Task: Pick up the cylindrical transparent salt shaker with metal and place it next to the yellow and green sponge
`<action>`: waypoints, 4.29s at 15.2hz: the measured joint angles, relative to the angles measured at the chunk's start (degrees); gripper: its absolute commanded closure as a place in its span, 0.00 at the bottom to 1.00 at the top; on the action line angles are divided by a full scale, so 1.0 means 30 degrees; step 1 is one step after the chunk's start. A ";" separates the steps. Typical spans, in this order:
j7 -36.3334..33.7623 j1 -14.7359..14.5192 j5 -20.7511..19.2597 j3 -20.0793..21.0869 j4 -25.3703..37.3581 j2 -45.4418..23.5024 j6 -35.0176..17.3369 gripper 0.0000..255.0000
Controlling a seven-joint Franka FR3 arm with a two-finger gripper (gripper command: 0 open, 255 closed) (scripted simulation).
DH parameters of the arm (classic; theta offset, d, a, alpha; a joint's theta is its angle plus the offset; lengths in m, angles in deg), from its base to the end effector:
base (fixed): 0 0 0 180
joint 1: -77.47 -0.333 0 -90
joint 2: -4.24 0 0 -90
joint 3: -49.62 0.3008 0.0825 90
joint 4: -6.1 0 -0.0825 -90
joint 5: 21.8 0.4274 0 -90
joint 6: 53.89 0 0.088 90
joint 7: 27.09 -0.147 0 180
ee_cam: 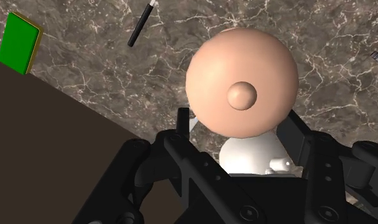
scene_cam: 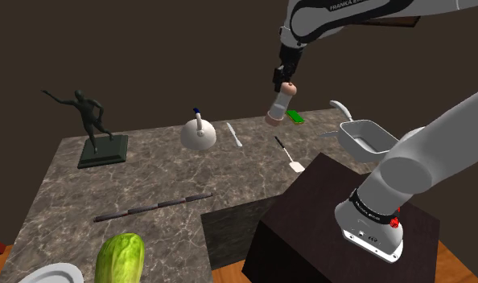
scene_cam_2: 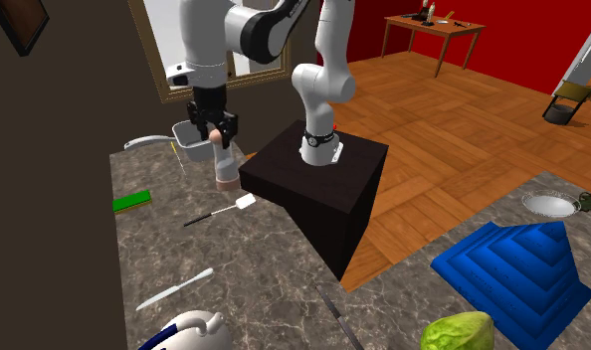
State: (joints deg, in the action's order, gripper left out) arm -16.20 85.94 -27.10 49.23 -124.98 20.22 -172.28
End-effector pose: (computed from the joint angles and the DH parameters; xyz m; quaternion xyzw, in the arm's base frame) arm 0.5076 -0.0873 0.3969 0.9980 0.0386 0.0214 0.0447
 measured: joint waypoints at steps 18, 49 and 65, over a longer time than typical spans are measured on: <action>0.8358 0.3313 0.1041 -0.4580 0.7373 -0.6492 0.0378 1.00; 1.1426 0.4976 -0.2838 -0.7496 -0.2120 -1.0927 -1.8089 0.00; 1.1728 0.6204 -0.2483 -0.6570 -0.1383 -1.3688 -2.0486 1.00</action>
State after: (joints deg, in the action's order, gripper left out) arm 18.99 104.55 -34.55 29.53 -129.13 -20.84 -233.74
